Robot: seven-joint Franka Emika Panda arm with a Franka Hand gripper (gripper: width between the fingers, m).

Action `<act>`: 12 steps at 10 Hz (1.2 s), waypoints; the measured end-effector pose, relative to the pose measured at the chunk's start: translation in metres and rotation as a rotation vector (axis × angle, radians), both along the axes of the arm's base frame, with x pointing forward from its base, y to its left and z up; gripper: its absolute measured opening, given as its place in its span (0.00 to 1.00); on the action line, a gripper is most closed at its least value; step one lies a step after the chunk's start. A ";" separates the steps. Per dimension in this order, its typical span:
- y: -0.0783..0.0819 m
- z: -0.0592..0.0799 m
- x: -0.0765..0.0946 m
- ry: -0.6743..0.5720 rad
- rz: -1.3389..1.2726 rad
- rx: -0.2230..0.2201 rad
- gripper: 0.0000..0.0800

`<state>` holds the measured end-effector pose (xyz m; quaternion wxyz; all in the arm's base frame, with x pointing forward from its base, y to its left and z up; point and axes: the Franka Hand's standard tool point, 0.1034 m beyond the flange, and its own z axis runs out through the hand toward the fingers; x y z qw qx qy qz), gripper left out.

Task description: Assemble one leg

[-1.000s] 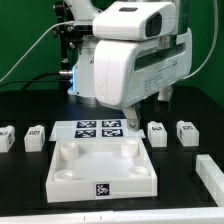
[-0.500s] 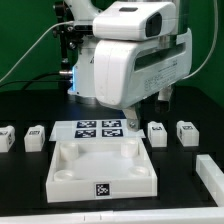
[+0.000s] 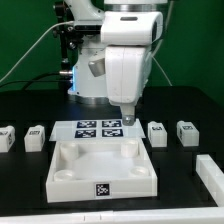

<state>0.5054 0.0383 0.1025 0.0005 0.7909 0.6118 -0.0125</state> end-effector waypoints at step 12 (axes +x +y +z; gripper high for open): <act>-0.054 -0.086 -0.064 0.084 0.264 0.043 0.81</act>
Offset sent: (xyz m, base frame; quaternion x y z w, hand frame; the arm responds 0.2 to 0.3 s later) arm 0.0000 0.0000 0.0000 0.0000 0.0000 -0.0899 0.9960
